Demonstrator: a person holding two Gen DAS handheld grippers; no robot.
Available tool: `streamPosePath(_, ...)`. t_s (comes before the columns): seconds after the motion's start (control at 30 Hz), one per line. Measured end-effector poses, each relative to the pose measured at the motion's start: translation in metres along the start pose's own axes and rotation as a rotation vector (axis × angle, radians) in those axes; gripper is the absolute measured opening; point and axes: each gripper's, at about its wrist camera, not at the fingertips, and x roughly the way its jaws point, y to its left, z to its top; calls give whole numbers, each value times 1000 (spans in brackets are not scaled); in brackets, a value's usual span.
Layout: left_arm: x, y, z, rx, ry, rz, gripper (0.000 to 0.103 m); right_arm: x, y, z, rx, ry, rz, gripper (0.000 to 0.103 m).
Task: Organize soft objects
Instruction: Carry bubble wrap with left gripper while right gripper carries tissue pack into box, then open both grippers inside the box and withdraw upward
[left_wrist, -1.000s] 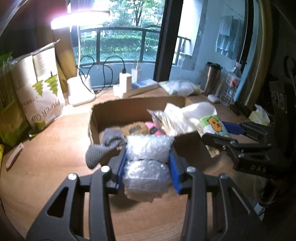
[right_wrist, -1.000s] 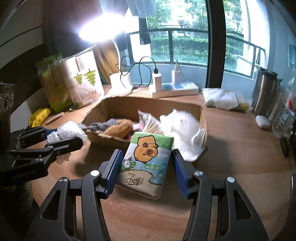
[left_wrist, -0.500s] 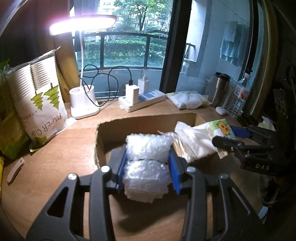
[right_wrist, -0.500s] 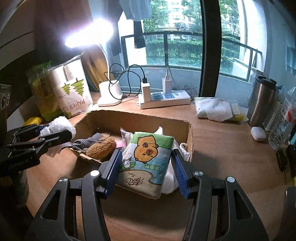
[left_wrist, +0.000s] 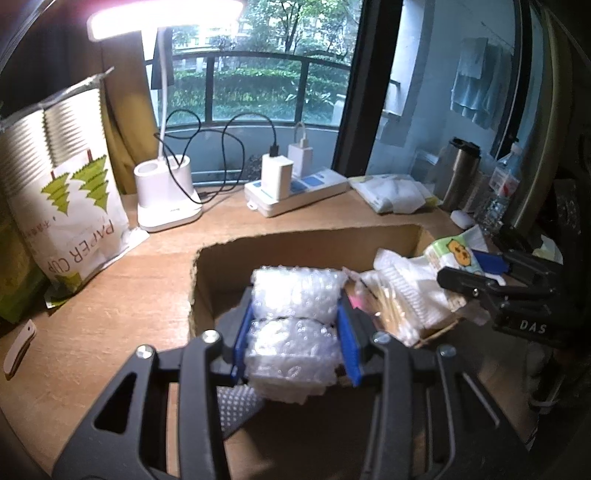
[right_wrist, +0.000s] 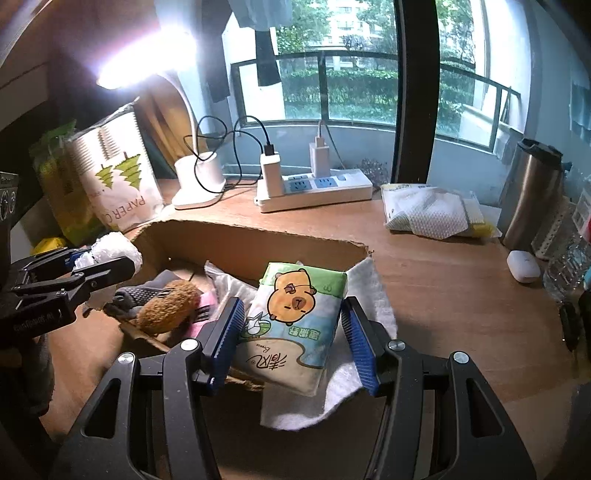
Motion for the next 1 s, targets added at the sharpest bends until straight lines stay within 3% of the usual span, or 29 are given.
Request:
streamPosePath(0.57,42,7,-4,-7,72,33,43,37,-9,3,12,46,8,58)
streamPosePath(1.0,49,0,-5,38,92,70,44,47,2,4,-45,58,-47,59)
